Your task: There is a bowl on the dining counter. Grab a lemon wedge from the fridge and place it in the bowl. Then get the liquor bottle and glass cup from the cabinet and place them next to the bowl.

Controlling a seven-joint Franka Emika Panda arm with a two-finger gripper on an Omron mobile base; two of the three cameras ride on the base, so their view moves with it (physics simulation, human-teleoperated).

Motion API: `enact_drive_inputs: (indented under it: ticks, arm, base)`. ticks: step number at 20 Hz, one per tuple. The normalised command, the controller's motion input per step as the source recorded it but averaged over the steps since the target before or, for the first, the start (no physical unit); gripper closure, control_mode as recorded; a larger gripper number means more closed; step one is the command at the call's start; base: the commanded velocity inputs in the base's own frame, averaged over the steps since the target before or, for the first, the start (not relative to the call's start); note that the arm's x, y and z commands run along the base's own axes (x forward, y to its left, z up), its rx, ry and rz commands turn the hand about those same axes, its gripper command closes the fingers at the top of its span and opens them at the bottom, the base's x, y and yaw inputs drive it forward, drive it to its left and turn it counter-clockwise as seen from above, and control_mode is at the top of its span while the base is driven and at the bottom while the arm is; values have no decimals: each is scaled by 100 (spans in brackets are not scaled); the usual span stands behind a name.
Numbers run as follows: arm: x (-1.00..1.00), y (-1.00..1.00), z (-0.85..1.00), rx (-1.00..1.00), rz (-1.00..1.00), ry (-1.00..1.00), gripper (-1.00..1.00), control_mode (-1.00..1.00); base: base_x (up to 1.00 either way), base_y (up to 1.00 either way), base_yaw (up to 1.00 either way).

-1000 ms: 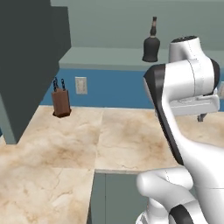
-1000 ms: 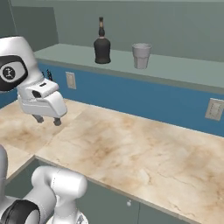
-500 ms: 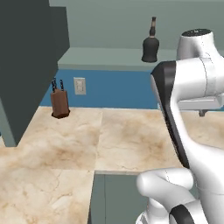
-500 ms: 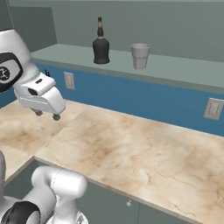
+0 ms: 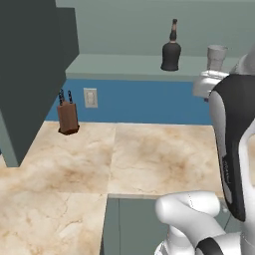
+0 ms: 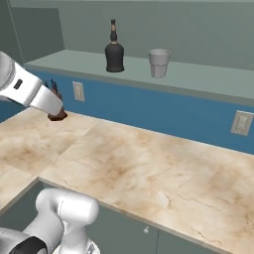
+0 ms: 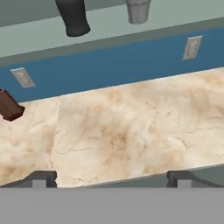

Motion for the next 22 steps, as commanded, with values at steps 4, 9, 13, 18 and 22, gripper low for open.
enact_drive_inputs:
  ticks: [4,9,13,18,22]
  arm:
    - [38,5,51,0,4,-31,-100,-100]
    - [45,6,47,-4,5,-19,-100,-100]
    - [40,0,39,-7,6,-14,-100,-100]
    - [37,0,23,-11,6,-14,-100,-100]
    - [40,0,1,-12,4,-9,-100,-100]
  base:
    - [0,0,0]
    - [0,0,0]
    - [0,0,0]
    - [0,0,0]
    - [0,0,0]
